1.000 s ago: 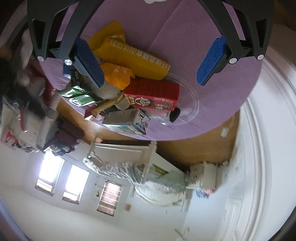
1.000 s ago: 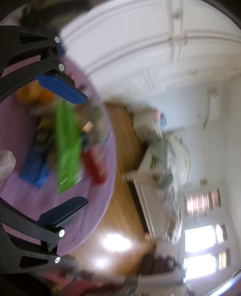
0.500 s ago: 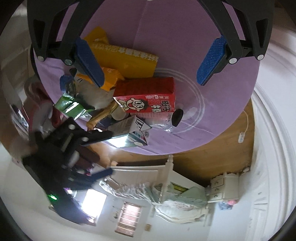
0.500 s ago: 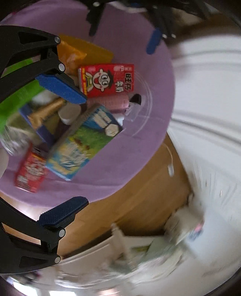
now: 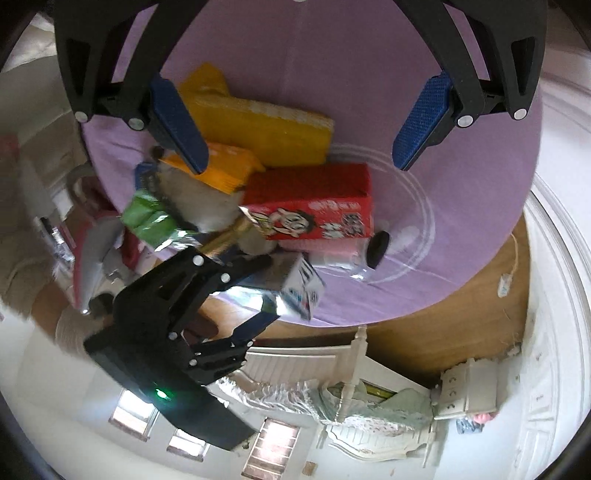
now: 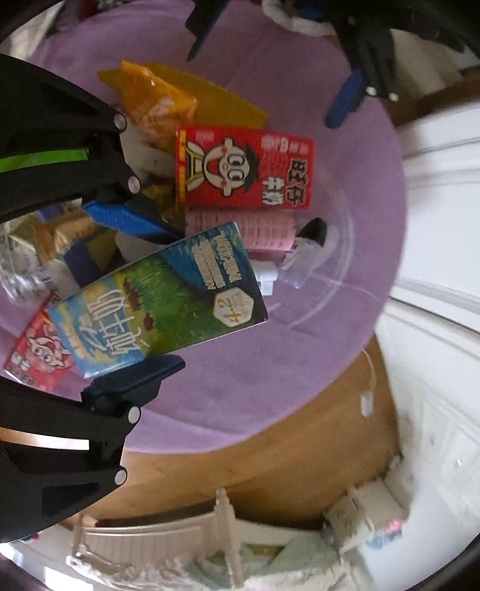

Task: Collect trash
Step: 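Grasp the yellow snack wrapper with the left tool while the right tool grasps the green-blue drink carton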

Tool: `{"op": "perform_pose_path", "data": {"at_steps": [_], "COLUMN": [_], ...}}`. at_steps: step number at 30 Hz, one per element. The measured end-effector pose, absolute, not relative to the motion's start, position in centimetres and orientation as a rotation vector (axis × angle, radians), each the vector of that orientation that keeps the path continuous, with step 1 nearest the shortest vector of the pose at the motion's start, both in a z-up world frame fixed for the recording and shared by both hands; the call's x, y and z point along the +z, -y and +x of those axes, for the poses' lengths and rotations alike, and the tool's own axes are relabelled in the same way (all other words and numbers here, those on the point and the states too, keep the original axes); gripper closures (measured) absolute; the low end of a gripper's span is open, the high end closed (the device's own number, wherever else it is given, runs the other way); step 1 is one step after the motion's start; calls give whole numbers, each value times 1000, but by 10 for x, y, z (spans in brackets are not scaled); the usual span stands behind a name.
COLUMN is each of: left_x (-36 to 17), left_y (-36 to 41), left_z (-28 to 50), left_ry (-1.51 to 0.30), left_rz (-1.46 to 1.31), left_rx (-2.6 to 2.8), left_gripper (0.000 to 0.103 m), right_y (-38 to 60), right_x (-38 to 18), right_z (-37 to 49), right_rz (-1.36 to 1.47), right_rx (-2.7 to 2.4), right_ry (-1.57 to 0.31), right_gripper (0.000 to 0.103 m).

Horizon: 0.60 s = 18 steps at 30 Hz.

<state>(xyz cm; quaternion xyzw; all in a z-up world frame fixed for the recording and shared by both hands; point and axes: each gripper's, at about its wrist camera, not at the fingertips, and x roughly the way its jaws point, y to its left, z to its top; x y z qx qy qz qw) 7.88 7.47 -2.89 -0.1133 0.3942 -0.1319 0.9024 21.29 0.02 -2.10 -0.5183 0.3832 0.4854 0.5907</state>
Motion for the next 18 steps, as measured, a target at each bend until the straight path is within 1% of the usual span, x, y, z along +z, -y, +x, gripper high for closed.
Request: {"op": "perform_pose_path", "data": {"at_steps": [3,4,6,9,11,14,18], "left_x": [-26,-25,-26,-31,-39,-44,-47], "left_y": [-68,-65,-55,-42,-37,-30,-15], "left_z": [64,60,52,50,49,44,52], "left_ry": [-805,-804,-800,-826,-854,-849,-834], "left_rz": [-253,-252,-254,-276,-343,-446,-475], "left_rx": [-283,-284,-292,-282,-253,-213,-90], "left_gripper": [5,5,5,5,5,5,5], "right_y": [27,39,67,131,179,234,287], "right_x": [8,24,58,107,123,127,101], "right_z": [205,201,199,193,177,141,101], "right_rz": [-1050,-959,-749,-339,-124,53,211], "right_rx": [1076,1059,1032,995,953,894,830], "right_ry": [-788,-751,-699,-670,-653,-634,-658], "right_gripper": [44,44,44,44,44,44,44]}}
